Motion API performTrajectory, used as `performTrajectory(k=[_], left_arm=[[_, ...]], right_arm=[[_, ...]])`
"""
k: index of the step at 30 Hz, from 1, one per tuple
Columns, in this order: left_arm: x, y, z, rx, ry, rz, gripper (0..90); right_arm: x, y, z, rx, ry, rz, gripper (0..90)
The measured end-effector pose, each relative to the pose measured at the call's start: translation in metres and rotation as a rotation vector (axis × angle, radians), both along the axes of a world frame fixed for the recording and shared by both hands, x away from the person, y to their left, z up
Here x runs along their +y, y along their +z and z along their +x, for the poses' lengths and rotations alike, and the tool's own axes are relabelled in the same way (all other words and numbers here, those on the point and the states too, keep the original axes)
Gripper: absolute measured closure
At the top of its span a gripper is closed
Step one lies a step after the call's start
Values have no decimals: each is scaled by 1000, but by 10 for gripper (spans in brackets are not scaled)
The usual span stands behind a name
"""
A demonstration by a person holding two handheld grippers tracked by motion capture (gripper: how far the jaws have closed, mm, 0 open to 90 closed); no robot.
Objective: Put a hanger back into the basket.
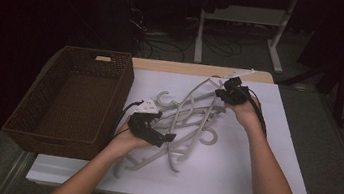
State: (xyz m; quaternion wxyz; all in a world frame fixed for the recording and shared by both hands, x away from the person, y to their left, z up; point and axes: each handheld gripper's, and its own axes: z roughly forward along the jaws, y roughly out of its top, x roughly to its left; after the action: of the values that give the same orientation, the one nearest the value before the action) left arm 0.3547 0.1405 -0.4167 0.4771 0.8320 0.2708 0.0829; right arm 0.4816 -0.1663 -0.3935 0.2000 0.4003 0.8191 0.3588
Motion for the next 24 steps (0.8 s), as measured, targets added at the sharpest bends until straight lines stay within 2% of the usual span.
performTrajectory(k=[4, 6, 12, 13, 14, 16, 20, 24], left_arm=[[1, 0, 1, 1, 1, -4, 0], [2, 0, 1, 2, 1, -4, 0], [4, 2, 2, 3, 5, -9, 0], [4, 2, 2, 3, 5, -9, 0], [5, 2, 2, 2, 6, -9, 0], [6, 2, 2, 2, 7, -10, 0], [6, 1, 1, 6, 5, -1, 0], [4, 0, 0, 10, 3, 10, 0]], right_arm=[[4, 3, 23, 5, -3, -21, 888], [8, 2, 31, 24, -2, -33, 888], [21, -6, 49, 50, 6, -106, 888], [21, -6, 49, 50, 6, -106, 888], [24, -11, 50, 69, 2, -138, 888], [24, -15, 50, 82, -3, -157, 888], [20, -18, 47, 93, -5, -166, 888], [8, -23, 36, 117, -6, -168, 888]])
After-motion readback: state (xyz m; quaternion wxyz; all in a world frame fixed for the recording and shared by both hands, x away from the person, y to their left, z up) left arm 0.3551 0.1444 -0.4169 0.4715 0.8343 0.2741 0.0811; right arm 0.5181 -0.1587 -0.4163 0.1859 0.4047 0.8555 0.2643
